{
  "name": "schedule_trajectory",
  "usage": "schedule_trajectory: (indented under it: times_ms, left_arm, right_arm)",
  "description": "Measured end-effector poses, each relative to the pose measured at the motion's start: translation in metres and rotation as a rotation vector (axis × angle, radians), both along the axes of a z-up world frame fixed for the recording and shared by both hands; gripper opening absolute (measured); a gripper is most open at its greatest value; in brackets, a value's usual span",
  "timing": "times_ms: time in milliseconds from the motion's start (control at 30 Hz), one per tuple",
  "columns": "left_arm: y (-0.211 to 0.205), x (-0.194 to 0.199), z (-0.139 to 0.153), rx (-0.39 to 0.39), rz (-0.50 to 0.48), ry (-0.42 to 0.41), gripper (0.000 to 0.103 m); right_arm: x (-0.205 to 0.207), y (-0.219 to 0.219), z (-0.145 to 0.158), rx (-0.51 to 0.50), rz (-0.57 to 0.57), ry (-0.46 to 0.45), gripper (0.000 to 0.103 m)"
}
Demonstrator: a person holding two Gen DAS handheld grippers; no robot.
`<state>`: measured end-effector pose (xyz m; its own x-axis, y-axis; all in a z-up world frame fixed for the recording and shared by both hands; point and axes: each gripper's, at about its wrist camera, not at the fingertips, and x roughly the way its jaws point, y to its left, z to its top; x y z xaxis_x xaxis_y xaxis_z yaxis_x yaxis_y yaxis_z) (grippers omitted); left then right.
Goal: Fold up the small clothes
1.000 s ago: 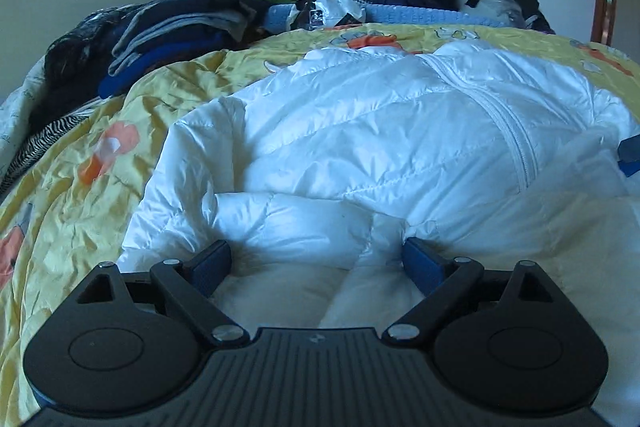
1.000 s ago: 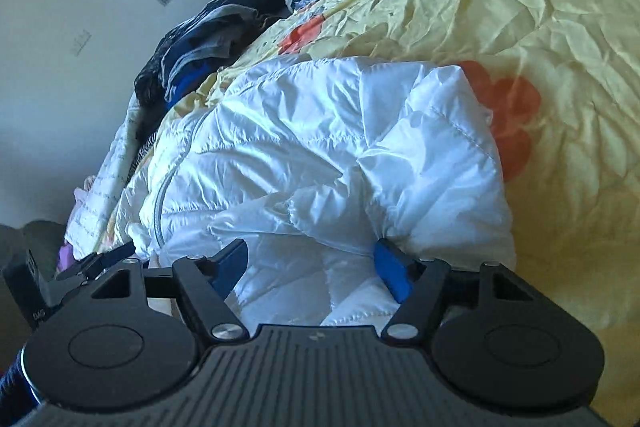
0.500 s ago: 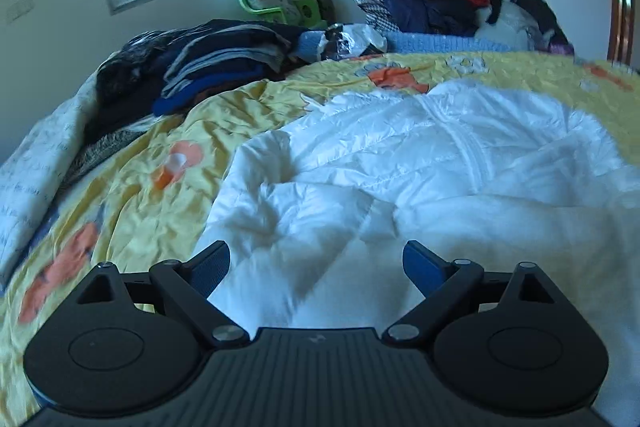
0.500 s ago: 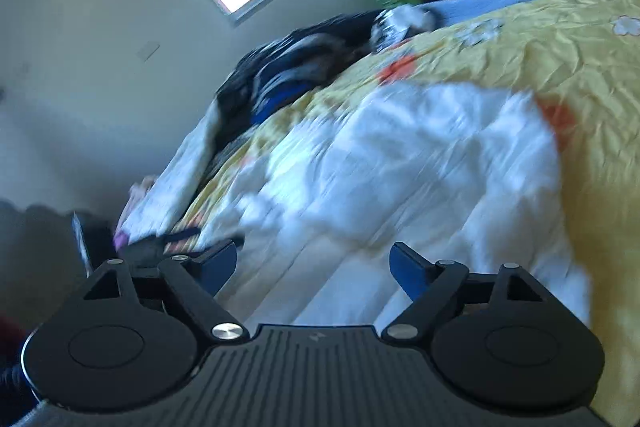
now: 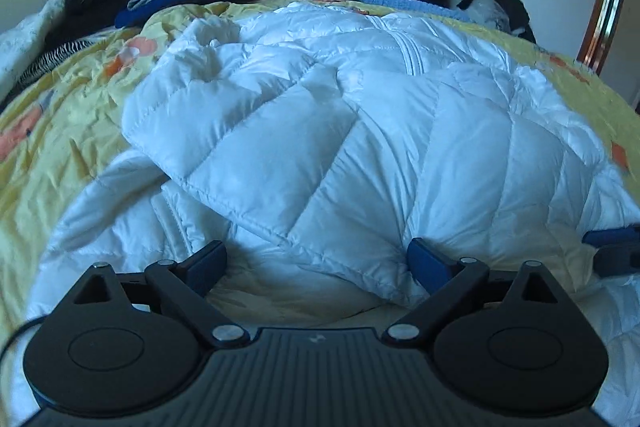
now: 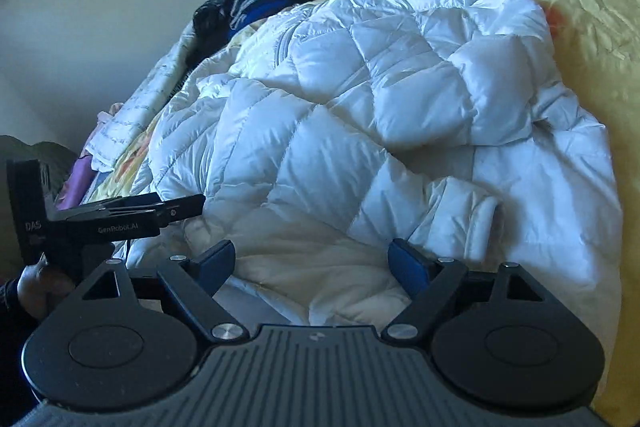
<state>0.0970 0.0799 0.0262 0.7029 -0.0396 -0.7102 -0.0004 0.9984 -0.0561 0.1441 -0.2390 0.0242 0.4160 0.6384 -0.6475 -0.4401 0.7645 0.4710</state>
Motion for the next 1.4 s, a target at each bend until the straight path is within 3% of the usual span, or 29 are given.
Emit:
schedule_trajectory:
  times_ms: [133,200,267,333,433,567,600,667,800,900,1000,1133,1333,1400]
  left_arm:
    - [0.011,-0.047,0.028,0.023,0.042,-0.065,0.097]
    - [0.016,-0.083,0.036,0.001,0.042,-0.11,0.098]
    - [0.014,-0.115,0.031,-0.033,0.033,-0.1,0.098]
    - [0.005,-0.134,0.014,0.032,0.04,-0.051,0.098]
    - [-0.006,-0.152,-0.014,0.144,0.066,0.002,0.098]
    - [-0.006,-0.166,-0.011,0.149,0.076,0.01,0.098]
    - [-0.004,-0.168,-0.009,0.142,0.084,0.022,0.098]
    - [0.0,-0.171,0.0,0.118,0.092,0.041,0.098]
    - [-0.003,-0.174,0.012,0.057,0.101,0.039,0.098]
    - [-0.013,-0.175,0.01,0.043,0.102,0.046,0.098]
    - [-0.026,-0.181,0.002,0.086,0.088,0.056,0.098]
    - [-0.032,-0.197,-0.006,0.109,0.071,0.062,0.098]
    - [-0.018,-0.219,-0.003,0.057,0.073,0.049,0.098]
    - [-0.002,-0.231,0.007,0.001,0.096,0.022,0.098]
  right_arm:
    - [-0.026,-0.027,0.032,0.094,-0.079,0.017,0.084]
    - [-0.053,-0.045,0.043,0.182,-0.088,-0.009,0.089]
    - [-0.083,-0.055,0.042,0.239,-0.103,0.01,0.093]
    - [-0.103,-0.048,0.035,0.172,-0.093,0.015,0.092]
    - [-0.128,-0.026,0.024,-0.015,-0.051,-0.049,0.092]
    - [-0.153,0.005,0.01,-0.3,0.034,-0.12,0.091]
    - [-0.157,0.008,0.013,-0.331,0.045,-0.134,0.091]
    - [-0.159,0.008,0.025,-0.327,0.032,-0.14,0.091]
    - [-0.163,0.014,0.052,-0.225,0.006,-0.187,0.097]
    - [-0.16,0.033,0.044,-0.252,0.029,-0.166,0.098]
    - [-0.164,0.05,0.022,-0.324,0.053,-0.137,0.097]
    - [-0.195,0.047,0.005,-0.393,0.065,-0.179,0.098]
    - [-0.214,0.017,0.012,-0.352,0.06,-0.147,0.097]
    - [-0.213,0.001,0.025,-0.255,0.046,-0.111,0.097]
